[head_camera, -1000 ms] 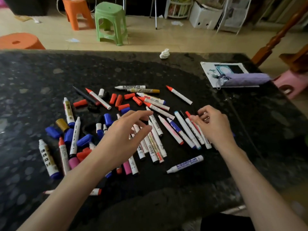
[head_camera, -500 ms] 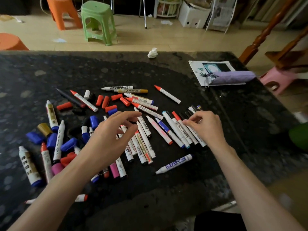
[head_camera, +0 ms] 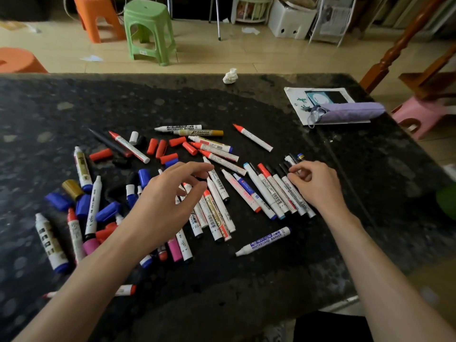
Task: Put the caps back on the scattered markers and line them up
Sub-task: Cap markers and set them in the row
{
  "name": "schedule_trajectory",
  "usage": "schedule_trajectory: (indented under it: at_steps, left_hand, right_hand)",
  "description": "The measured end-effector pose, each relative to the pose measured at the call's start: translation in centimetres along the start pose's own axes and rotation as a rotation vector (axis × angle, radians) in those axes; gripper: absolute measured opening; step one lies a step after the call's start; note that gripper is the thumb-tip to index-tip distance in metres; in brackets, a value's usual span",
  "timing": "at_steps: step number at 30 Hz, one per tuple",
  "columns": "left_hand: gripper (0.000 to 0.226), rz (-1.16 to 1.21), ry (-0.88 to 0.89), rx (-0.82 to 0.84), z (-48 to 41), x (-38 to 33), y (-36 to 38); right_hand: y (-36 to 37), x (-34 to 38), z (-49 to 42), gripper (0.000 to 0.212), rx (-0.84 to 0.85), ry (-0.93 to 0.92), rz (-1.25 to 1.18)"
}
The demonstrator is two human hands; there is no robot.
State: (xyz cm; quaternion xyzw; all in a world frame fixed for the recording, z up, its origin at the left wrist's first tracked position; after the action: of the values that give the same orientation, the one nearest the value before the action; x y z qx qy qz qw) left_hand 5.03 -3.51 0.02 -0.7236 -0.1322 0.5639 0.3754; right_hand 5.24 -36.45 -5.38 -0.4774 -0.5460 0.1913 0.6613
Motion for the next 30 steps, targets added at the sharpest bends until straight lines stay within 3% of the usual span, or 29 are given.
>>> schedule_trajectory:
  at_steps: [10,15,25,30]
  left_hand:
    - [0.037,-0.022,0.003,0.000,0.0,0.4,-0.1]
    - [0.037,-0.018,0.000,-0.012,0.0,0.4,-0.2]
    - [0.035,-0.001,-0.010,-0.040,0.3,0.9,-1.3]
    - [0.035,0.002,-0.021,-0.078,0.6,1.7,-2.5]
  right_hand:
    - [0.7,2.0,-0.3,0.013,-0.081,-0.049,0.035]
    - [2.1,4.6,0.7,0.010,0.143,-0.212,-0.046]
    - [3.0,6.4,0.8,0.029,0.077,-0.167,0.217]
    - [3.4,7.0,0.8,0.023,0.076,-0.088,0.180]
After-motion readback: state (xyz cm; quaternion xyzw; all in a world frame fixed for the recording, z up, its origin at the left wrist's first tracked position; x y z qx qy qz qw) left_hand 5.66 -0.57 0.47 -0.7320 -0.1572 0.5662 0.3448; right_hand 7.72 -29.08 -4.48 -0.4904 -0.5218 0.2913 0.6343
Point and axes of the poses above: each hand's wrist, its own z-axis away from the middle knuckle, its own y-axis out of the palm, x = y × z, the point moved 1 cm from there along -z, towards the middle knuckle, and after that the axes turned 8 degrees about -z, right-handed, at the moved point
